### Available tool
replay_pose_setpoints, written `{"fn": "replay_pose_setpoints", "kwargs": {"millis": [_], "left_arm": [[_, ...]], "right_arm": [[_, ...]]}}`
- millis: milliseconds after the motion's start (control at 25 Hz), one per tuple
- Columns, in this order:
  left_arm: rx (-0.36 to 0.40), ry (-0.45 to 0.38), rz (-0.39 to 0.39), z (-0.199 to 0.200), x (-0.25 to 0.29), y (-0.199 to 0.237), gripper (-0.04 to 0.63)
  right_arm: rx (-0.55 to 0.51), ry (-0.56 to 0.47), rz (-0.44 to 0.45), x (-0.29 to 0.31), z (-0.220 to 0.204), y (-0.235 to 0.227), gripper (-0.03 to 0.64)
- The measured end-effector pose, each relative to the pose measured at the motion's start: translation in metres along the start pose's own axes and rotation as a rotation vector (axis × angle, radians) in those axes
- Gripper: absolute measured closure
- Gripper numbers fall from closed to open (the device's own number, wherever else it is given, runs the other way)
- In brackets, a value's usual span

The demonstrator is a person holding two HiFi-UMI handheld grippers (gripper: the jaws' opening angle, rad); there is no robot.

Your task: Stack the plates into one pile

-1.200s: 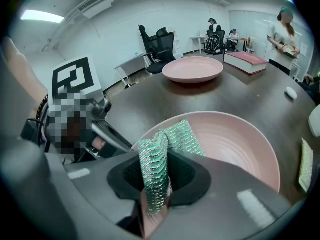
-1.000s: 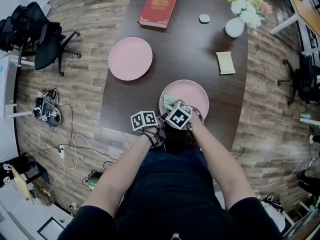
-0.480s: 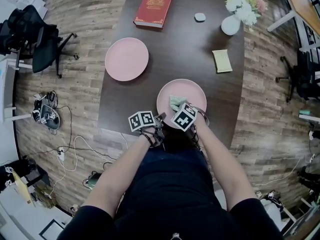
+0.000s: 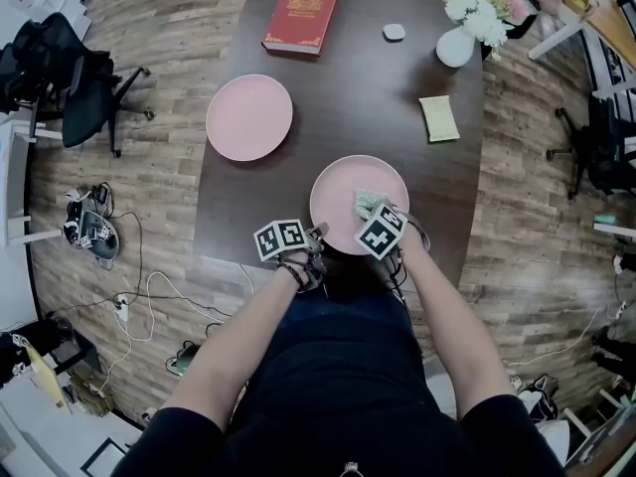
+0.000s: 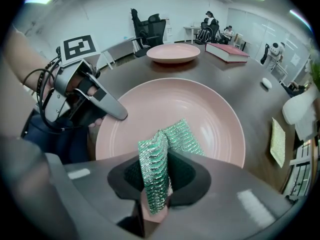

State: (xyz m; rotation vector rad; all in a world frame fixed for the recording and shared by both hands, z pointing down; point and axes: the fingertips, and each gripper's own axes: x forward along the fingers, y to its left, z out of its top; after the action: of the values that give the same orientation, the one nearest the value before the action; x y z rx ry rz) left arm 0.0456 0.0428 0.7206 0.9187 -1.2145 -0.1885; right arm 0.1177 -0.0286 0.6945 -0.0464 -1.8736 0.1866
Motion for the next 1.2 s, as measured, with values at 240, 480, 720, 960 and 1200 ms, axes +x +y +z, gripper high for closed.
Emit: {"fn": "replay_pose_setpoints", "kwargs": {"millis": [240, 480, 720, 960, 1200], "left_arm": [[-0.004, 0.001, 0.006, -0.001, 0.000, 0.000, 0.543], [-0.009, -0.007, 0.019, -0.001, 0.001, 0.000, 0.545], [-0.010, -0.019, 0.032, 0.001, 0.002, 0.000, 0.546], [-0.014, -0.031, 0.036, 0.001, 0.001, 0.000, 0.546], [-0.009, -0.033, 0.042, 0.001, 0.001, 0.000, 0.546]], "right_arm": [[-0.006, 0.066, -0.049, -0.004, -0.018, -0.009, 0.532], [0.004, 0.135, -0.093, -0.007, -0.034, -0.019, 0.532], [-0.011, 0.201, -0.138, -0.007, -0.041, -0.020, 0.532], [-0.061, 0.239, -0.201, -0.009, -0.046, -0.021, 0.532], [-0.069, 0.253, -0.212, -0.011, -0.050, -0.020, 0.532]]}}
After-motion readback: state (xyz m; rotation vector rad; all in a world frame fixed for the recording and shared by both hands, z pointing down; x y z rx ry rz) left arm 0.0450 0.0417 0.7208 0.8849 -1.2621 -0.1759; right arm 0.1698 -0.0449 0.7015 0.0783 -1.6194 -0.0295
